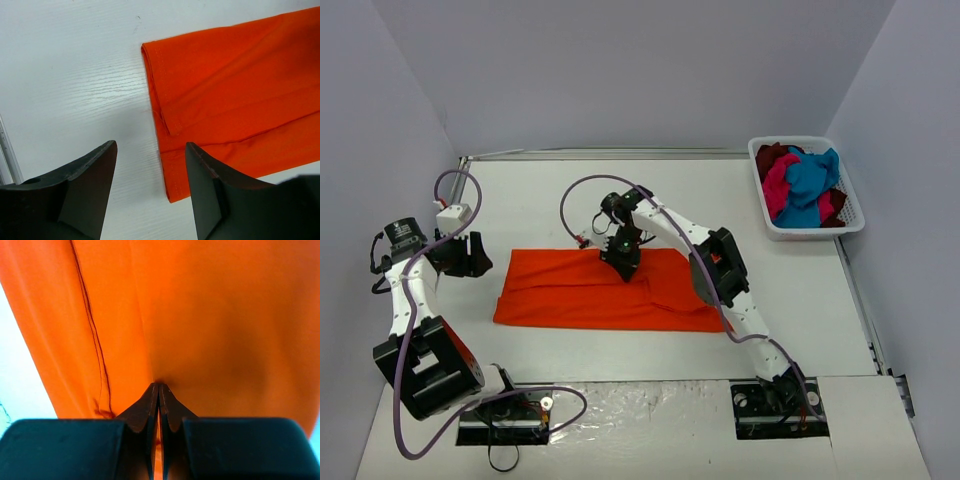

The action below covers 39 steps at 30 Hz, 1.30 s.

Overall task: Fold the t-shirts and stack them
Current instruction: Fold the other side of the tshirt into a rectangle

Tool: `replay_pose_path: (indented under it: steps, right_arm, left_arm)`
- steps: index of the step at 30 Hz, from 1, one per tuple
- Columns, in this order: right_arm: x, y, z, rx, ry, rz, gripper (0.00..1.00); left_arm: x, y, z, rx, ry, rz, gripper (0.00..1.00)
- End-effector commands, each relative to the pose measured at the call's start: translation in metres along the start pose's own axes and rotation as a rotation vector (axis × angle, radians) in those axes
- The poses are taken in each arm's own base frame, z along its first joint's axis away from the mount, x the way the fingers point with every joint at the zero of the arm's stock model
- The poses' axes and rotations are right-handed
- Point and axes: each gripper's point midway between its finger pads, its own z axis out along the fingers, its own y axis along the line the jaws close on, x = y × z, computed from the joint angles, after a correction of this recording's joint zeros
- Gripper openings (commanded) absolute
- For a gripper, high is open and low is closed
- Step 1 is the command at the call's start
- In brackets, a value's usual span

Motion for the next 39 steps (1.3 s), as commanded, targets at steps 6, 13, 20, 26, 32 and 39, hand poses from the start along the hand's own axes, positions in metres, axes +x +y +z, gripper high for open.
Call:
replay_pose_path:
  steps: [6,13,20,26,32,39]
  right_arm:
    - [0.013,-0.008,-0.114,0.224,-0.100,0.144,0.14]
    - [0.080,-0.047,-0.169,0.408,-0.126,0.387,0.15]
    - [0.124,-0.060,-0.195,0.513,-0.128,0.539,0.16]
    - [0.164,-0.075,-0.198,0.568,-0.121,0.663,0.17]
    - [0.197,-0.074,-0.192,0.589,-0.064,0.749,0.17]
    - [0.219,-0.067,-0.190,0.580,-0.047,0.802,0.15]
  left_arm:
    - [-0.011,-0.012,-0.006,0.043,-0.050,0.015,0.59]
    - [-0.021,-0.032,0.014,0.168,-0.024,0.045,0.62]
    - [-0.035,-0.048,0.043,0.303,0.033,0.056,0.58]
    - [-0.023,-0.050,0.075,0.374,0.127,0.031,0.18]
    - [-0.009,-0.045,0.097,0.377,0.189,0.006,0.04]
    - [-0.001,-0.046,0.119,0.412,0.229,-0.016,0.04]
